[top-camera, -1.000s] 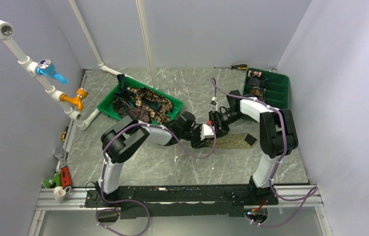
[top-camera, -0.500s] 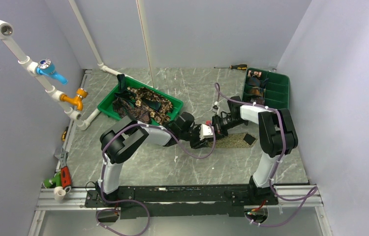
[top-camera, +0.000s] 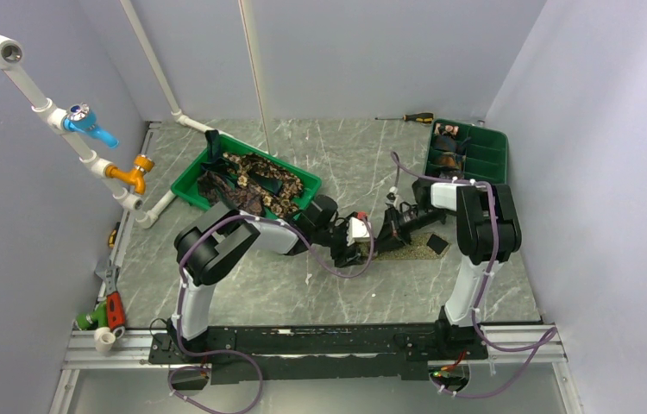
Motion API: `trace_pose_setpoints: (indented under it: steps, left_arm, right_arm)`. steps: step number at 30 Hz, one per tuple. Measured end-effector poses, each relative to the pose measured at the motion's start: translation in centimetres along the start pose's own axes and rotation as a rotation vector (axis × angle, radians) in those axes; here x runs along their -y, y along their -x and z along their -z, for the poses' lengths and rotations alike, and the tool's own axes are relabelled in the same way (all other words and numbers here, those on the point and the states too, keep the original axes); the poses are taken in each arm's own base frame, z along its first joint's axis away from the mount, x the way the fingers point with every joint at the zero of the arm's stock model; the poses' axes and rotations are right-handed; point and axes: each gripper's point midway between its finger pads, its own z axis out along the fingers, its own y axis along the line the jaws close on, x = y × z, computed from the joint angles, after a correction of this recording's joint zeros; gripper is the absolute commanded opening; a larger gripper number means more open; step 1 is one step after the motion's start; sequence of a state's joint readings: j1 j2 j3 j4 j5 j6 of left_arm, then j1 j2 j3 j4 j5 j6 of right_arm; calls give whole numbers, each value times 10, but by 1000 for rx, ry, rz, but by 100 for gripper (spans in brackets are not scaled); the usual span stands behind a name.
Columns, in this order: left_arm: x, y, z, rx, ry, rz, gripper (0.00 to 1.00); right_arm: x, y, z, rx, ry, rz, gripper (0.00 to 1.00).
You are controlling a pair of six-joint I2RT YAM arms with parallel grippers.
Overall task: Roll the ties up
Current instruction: Roll the tie at the center of the board.
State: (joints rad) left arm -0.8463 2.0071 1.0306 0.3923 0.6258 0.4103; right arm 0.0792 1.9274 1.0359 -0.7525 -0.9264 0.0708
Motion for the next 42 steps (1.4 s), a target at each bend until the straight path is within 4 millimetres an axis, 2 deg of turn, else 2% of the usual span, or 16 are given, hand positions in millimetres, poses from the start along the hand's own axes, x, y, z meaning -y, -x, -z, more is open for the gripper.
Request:
trace_pose_setpoints:
  steps: [7,10,20,23,27,30,33,37,39,42]
  left_arm:
    - [-2,2,-3,9,-12,-24,77]
    - [-4,5,-7,17,-16,-31,78]
    - [-4,21,-30,46,-39,-94,79]
    - [-4,27,-34,54,-43,-128,69]
    - [-8,29,-41,48,-35,-156,41]
    - [-7,25,-40,32,-43,-146,28]
    - [-7,22,-34,12,-37,-118,23]
    - [-4,11,-15,-21,2,-40,21]
    - [-2,3,-3,-40,26,15,22]
    - [-3,-4,10,-59,67,81,25]
  right_arm:
    - [21,0,10,-3,-66,-73,0]
    - [31,6,14,4,-120,-75,0]
    - [40,16,19,-17,-191,-91,0]
    - [41,19,20,-29,-207,-77,0]
    - [39,20,18,-50,-216,-33,0]
    - [37,18,14,-66,-220,15,0]
    - [33,18,11,-74,-219,59,16]
    - [23,17,4,-87,-210,134,49]
    - [14,18,5,-77,-207,191,56]
    - [1,24,12,-32,-192,260,62]
